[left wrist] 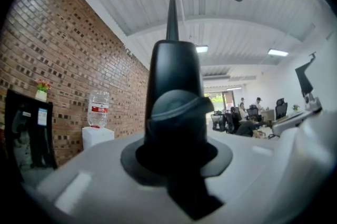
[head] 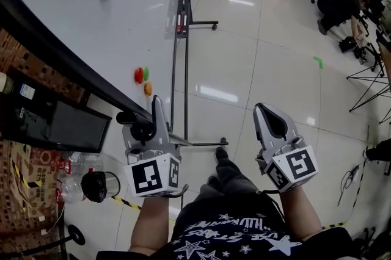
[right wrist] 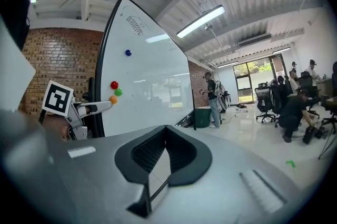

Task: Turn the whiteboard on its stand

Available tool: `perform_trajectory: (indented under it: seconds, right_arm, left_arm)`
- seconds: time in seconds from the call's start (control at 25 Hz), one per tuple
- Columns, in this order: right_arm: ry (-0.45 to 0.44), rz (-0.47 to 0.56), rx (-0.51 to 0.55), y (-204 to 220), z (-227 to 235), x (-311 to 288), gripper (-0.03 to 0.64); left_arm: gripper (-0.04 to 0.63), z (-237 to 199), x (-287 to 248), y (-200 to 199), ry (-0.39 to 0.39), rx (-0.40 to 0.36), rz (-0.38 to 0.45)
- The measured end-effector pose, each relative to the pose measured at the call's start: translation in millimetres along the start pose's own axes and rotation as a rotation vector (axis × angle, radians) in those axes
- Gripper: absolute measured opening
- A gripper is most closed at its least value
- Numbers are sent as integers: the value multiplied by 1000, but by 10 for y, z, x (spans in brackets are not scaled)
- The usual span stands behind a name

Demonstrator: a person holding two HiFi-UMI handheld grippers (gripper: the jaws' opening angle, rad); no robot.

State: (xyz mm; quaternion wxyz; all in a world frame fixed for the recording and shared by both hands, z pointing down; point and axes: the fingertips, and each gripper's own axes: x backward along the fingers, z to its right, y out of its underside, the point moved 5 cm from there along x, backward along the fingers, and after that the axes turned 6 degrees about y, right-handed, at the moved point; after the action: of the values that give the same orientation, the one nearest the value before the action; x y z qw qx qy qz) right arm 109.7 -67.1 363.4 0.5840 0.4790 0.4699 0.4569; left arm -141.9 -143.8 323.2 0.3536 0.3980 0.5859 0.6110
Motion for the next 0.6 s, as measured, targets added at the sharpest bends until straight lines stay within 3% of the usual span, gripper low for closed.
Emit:
perform_trajectory:
  seconds: [0.36, 0.6]
  right_arm:
    - [-6, -24, -4, 50, -77, 420, 8]
    - [-57, -32, -12, 78, 7, 582, 8]
  left_arm:
    - [106, 42, 477, -29, -34, -3, -4]
    - [106, 130, 806, -58, -71, -11, 1]
